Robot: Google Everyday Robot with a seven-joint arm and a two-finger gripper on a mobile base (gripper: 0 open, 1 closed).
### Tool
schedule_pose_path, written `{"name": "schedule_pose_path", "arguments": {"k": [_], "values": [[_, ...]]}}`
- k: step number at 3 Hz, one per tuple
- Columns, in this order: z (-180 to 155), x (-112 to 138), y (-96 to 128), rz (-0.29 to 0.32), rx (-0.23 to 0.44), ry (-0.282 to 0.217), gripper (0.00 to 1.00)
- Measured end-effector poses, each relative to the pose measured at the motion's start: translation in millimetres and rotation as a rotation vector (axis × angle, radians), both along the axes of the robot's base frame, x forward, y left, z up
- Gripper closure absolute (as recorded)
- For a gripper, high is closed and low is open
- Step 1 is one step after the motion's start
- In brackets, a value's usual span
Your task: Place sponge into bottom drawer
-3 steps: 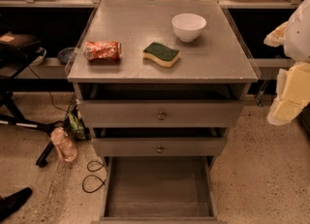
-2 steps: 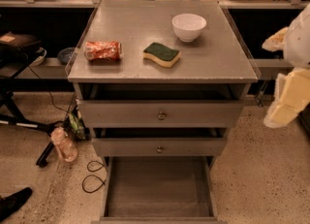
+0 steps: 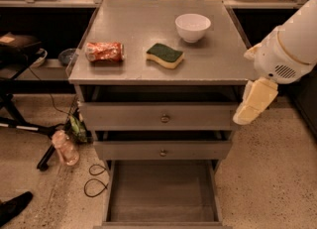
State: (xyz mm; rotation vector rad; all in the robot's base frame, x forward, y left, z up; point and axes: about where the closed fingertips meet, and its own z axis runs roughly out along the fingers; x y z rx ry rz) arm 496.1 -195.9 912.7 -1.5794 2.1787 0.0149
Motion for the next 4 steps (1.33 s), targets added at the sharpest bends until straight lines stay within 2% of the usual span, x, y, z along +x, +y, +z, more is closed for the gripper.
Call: {"name": "schedule_pose_path", "arguments": {"k": [1, 2, 3, 4], "values": [[-26, 37, 10, -0.049, 0.119, -0.013, 0.0], [-40, 68, 26, -0.023, 0.265, 0.014, 0.0], [-42, 75, 30, -0.021, 0.301, 0.021, 0.0], [-42, 75, 30, -0.021, 0.302, 0.021, 0.0]]}}
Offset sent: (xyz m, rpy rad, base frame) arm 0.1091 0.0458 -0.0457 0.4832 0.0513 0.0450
